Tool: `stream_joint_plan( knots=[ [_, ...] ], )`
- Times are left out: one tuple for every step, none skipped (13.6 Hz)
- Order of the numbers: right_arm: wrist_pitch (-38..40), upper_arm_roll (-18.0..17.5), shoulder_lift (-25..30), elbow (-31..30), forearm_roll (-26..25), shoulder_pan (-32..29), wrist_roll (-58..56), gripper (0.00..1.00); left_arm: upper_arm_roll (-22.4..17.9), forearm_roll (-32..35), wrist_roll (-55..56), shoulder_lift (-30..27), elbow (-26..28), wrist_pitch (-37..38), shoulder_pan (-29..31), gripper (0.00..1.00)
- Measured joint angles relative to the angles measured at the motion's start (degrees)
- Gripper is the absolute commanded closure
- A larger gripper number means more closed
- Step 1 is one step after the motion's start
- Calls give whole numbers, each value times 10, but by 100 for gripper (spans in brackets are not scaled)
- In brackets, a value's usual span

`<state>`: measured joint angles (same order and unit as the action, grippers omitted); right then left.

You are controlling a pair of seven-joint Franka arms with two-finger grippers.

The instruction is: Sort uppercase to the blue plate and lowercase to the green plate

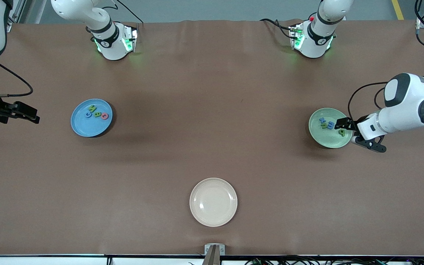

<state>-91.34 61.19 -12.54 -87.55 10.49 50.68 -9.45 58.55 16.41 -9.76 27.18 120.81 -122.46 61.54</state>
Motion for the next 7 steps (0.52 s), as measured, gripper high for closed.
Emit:
stream_joint_plan(
  knots=[
    [8,1,0,2,0,-3,0,0,-19,-46,-9,-31,0,6,-24,0],
    [17,3,0,3,0,-5,0,0,-29,-81,-12,-59,-1,16,-40,0],
    [28,6,1,4,0,-8,0,0,-31,-107,-12,-86,-2,26,-49,0],
    [37,8,4,6,0,-9,-1,0,-32,-129,-12,-112,-3,35,-53,0],
    [45,9,6,7,0,-9,-1,0,-32,-146,-12,-136,-5,41,-53,0],
    [50,8,7,9,0,-9,-1,0,-34,-157,-12,-154,-8,45,-53,0],
    [51,8,7,12,0,-9,-1,0,-35,-161,-12,-172,-13,47,-52,0]
  ],
)
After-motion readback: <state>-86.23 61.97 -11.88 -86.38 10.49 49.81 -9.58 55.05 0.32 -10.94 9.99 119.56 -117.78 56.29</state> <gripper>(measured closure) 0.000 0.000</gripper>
